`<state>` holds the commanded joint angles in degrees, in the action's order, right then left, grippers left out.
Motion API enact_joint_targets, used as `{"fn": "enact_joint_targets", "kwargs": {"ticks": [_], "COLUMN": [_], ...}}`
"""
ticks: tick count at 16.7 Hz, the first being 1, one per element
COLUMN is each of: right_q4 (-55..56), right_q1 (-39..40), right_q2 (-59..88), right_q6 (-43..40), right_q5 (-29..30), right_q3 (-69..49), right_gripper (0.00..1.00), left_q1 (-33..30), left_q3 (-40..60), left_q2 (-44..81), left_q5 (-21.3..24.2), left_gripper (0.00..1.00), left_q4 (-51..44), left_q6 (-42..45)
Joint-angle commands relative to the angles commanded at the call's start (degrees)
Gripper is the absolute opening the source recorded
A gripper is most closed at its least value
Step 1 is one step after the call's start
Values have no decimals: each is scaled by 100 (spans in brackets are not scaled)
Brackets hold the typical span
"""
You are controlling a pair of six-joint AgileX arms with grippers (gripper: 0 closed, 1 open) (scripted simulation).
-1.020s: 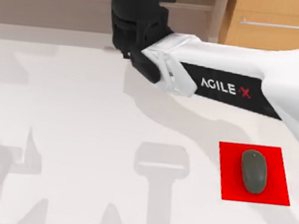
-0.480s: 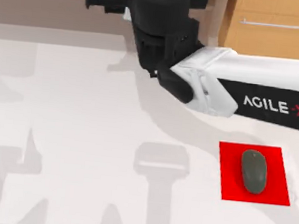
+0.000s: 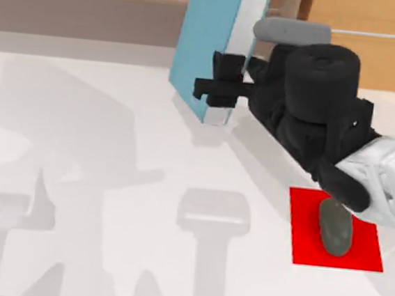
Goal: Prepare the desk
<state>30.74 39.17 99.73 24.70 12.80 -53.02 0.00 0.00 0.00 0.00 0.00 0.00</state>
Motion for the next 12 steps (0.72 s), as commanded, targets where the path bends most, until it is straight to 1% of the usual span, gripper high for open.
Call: {"fn": "enact_joint_targets", "kwargs": {"ticks": [3,6,9,12], "right_q4": [-4,65,214,403], "right_q1": [-704,-1691,-2898,-4157], "right_q2": [-486,-835,-1012,-987], "right_q6": [821,1711,2630,3526], "right_q5": [-839,-1595,-2236,-2775], "right_q3": [1043,1739,2021,1956], "right_gripper": [0,0,0,0], "left_q1": [0,0,0,0], "left_q3": [0,0,0,0], "left_q2": [0,0,0,0], "left_q5": [0,0,0,0], "left_gripper": [100,100,100,100], "left_q4": [0,0,0,0], "left_q6": [0,0,0,0]}}
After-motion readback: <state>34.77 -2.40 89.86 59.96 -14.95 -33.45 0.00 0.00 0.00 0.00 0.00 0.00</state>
